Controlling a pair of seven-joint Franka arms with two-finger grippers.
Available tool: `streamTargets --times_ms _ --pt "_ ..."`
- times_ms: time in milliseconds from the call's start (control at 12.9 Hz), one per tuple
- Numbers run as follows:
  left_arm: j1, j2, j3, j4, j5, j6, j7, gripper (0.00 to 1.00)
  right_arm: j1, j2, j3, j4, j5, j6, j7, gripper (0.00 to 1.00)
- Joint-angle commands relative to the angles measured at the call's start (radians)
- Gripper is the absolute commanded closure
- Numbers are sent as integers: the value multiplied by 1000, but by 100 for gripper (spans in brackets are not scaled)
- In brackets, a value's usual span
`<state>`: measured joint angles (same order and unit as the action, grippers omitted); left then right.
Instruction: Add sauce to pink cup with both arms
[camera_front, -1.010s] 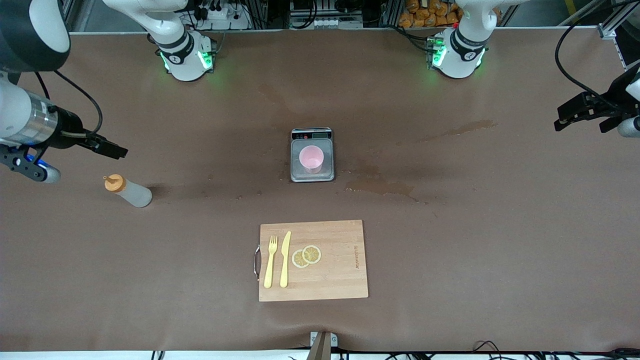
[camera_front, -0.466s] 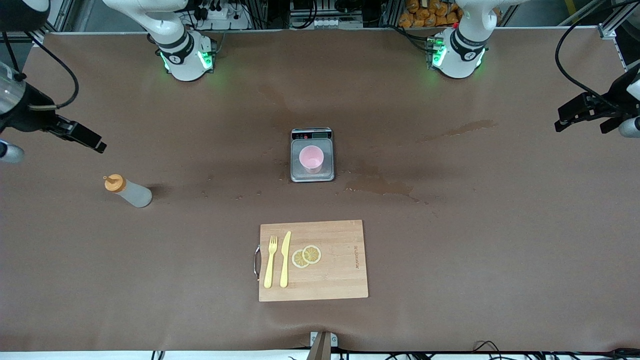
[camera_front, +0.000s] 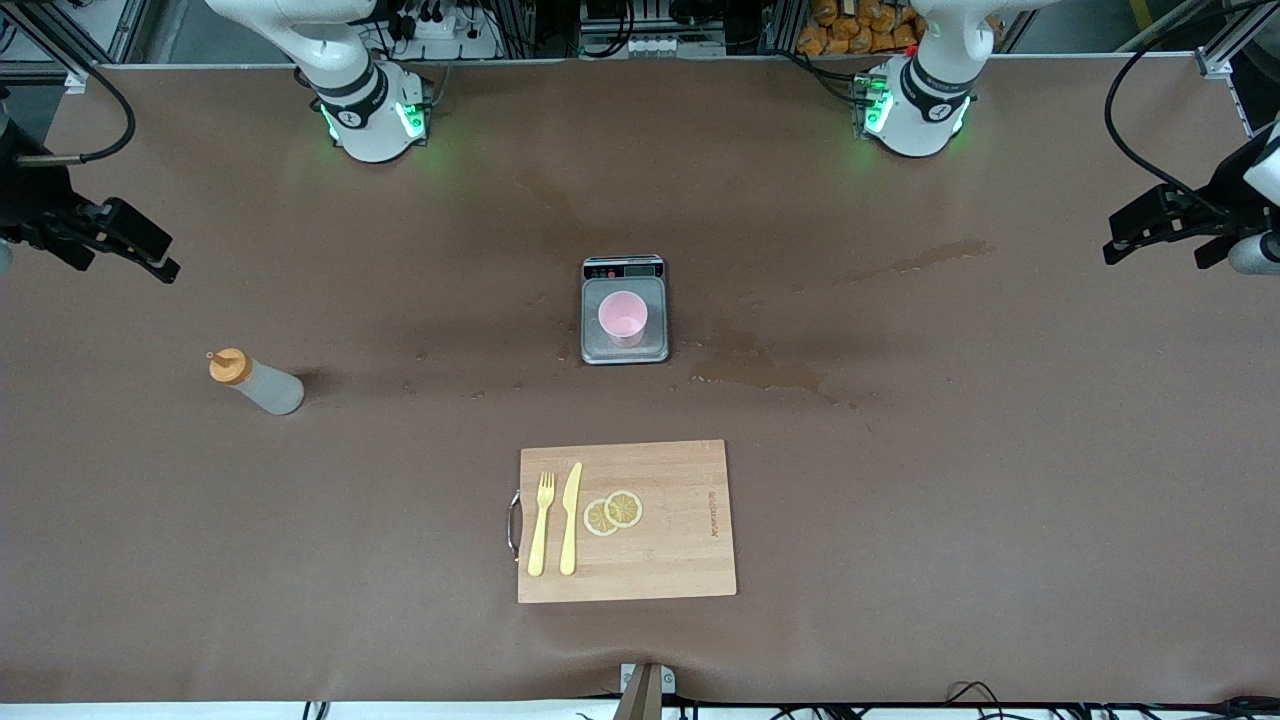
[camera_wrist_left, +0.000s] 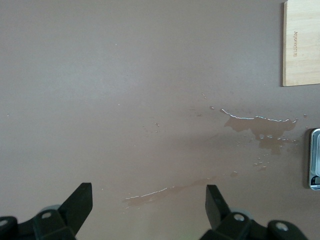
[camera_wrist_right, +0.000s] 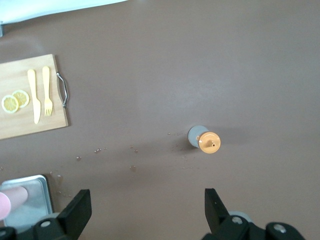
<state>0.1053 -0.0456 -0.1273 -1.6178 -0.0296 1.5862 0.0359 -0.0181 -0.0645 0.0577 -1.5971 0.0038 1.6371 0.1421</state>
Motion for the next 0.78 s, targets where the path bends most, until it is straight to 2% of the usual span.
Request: streamTargets --times_ms 0,311,699 --pt "-1 0 -14 10 -1 1 -31 0 -6 -40 5 -40 -25 12 -124 0" --pt "-3 39 -25 68 13 -5 -41 0 -6 -54 5 -50 -25 10 -133 0" --pt "-1 41 -34 69 16 -5 -42 0 -8 -52 4 -55 -25 21 -133 0"
